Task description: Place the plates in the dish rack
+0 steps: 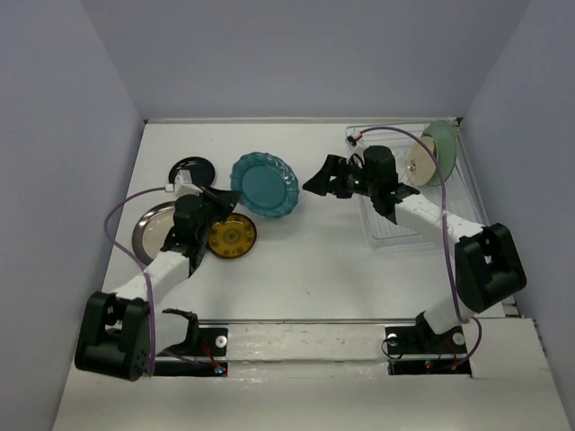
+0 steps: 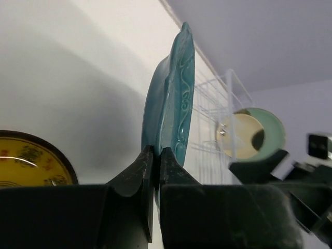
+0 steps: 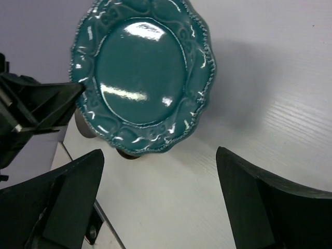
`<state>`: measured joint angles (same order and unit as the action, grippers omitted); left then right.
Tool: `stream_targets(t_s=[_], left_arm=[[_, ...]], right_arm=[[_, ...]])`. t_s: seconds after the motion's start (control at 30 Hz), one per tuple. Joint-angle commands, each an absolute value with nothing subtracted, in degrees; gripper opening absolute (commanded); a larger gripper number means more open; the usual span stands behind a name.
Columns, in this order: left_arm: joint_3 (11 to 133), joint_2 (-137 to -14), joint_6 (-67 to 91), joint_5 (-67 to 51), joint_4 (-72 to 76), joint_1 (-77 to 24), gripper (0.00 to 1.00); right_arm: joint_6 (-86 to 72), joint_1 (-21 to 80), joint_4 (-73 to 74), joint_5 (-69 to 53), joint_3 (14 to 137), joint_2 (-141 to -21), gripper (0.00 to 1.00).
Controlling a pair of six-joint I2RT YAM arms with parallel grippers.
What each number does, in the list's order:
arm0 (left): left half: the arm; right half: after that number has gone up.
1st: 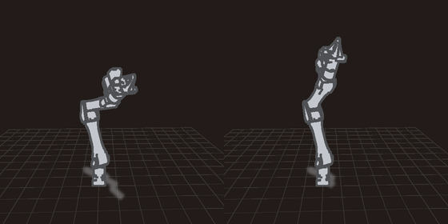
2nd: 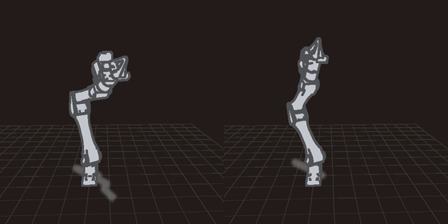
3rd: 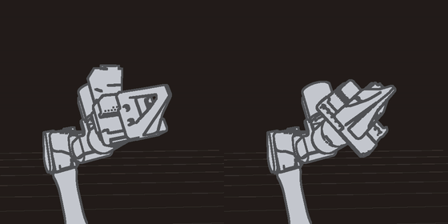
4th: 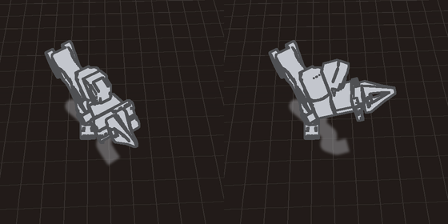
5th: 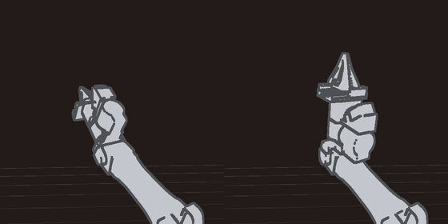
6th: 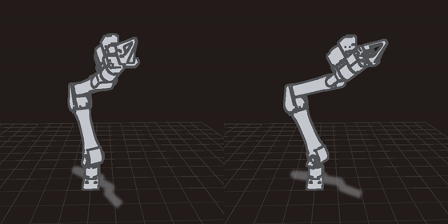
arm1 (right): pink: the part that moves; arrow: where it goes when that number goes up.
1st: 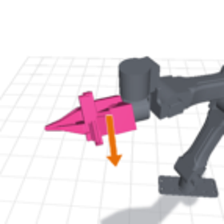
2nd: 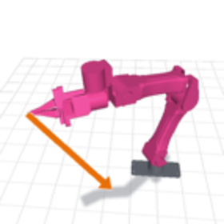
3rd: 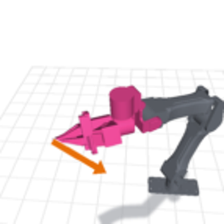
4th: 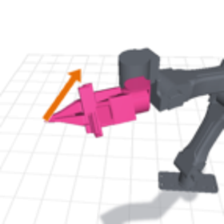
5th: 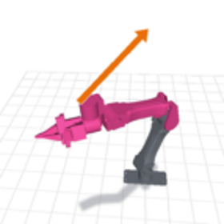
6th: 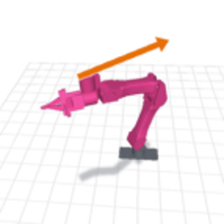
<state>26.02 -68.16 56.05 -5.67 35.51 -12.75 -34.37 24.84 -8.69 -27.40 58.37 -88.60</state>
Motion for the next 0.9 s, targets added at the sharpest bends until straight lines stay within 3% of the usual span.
stream_targets(t_s=[0.0, 0.4, 0.43, 0.5, 0.53, 0.6, 0.63, 0.73, 0.8, 0.83, 0.87], left_arm=[[24.6, -54.9, 57.4, -16.3, 44.0, -13.0, 0.06], [20.4, -44.7, 58.8, -26.4, 42.9, -13.0, 0.06], [20.5, -44.4, 59.1, -26.9, 43.4, -13.0, 0.06], [21.4, -43.7, 59.1, -27.6, 43.6, -13.0, 0.06], [22.0, -43.6, 58.7, -27.8, 43.0, -13.0, 0.06], [23.5, -43.3, 56.4, -28.1, 39.2, -13.0, 0.20], [25.9, -43.3, 54.6, -29.0, 37.3, -13.0, 0.31], [27.2, -43.1, 52.3, -30.6, 35.6, -13.0, 0.39], [31.2, -43.2, 48.0, -31.2, 30.5, -13.1, 0.57], [32.2, -43.3, 46.2, -31.0, 28.3, -13.1, 0.71], [33.4, -43.4, 44.4, -30.9, 26.0, -13.1, 0.77]], right_arm=[[-32.2, 25.1, -7.4, -28.0, 63.9, -89.9, 0.95], [-34.3, 26.2, -9.7, -41.7, 63.4, -94.1, 0.93], [-34.7, 26.2, -10.1, -42.4, 63.1, -94.6, 0.88], [-36.6, 26.2, -13.5, -47.0, 62.2, -95.1, 0.67], [-37.8, 26.2, -15.4, -48.7, 61.0, -95.2, 0.38], [-42.5, 26.2, -22.9, -53.5, 59.5, -95.4, 0.09], [-45.0, 26.2, -26.0, -55.6, 59.2, -95.6, 0.07], [-46.4, 26.2, -27.1, -56.2, 59.6, -95.4, 0.07], [-46.4, 26.2, -26.4, -54.9, 60.5, -93.8, 0.07], [-46.9, 25.5, -25.9, -54.4, 61.2, -93.2, 0.07], [-47.3, 25.0, -25.8, -54.1, 61.6, -92.5, 0.07]])
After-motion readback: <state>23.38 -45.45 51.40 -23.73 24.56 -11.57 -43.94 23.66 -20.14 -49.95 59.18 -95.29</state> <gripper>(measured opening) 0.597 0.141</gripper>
